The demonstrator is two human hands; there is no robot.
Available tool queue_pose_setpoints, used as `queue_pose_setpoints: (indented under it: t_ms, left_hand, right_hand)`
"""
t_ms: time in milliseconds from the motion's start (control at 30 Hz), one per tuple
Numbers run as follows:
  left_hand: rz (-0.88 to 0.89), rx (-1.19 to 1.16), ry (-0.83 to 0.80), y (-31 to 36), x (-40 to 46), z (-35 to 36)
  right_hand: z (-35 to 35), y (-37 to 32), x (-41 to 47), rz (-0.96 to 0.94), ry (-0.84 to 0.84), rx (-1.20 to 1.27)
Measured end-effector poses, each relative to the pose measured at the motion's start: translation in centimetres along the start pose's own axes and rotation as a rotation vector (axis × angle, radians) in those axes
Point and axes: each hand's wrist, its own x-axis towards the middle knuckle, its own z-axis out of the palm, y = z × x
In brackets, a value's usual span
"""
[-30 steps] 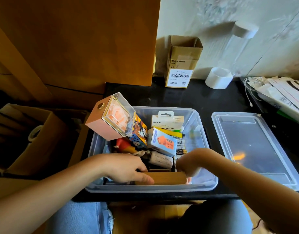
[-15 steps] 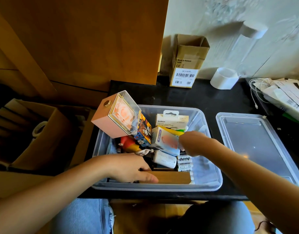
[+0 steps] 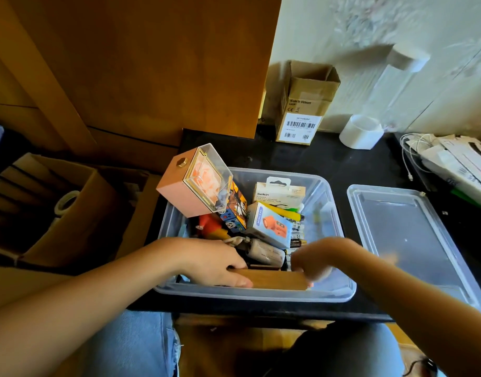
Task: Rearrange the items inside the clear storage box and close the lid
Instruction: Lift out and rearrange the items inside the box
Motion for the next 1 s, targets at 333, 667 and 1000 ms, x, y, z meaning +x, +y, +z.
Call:
queue_pose_setpoints:
  t_ms: [333,667,1000]
  left_hand:
    - [0.059,0.077,0.110,0.0,-0.8,0.0]
    - [-0.062,0.187,0.364,1.4,-1.8,-0.3]
    - [-0.227,0.603,0.423,3.8,6.8,-4.5]
  right_hand:
    - [1.1,0.5,1.2,0.057,0.275,0.117]
    - [2.0,-0.4,0.9,0.125,0.445,0.207]
    - [2.9,-1.0,1.6,0.219,0.557,0.233]
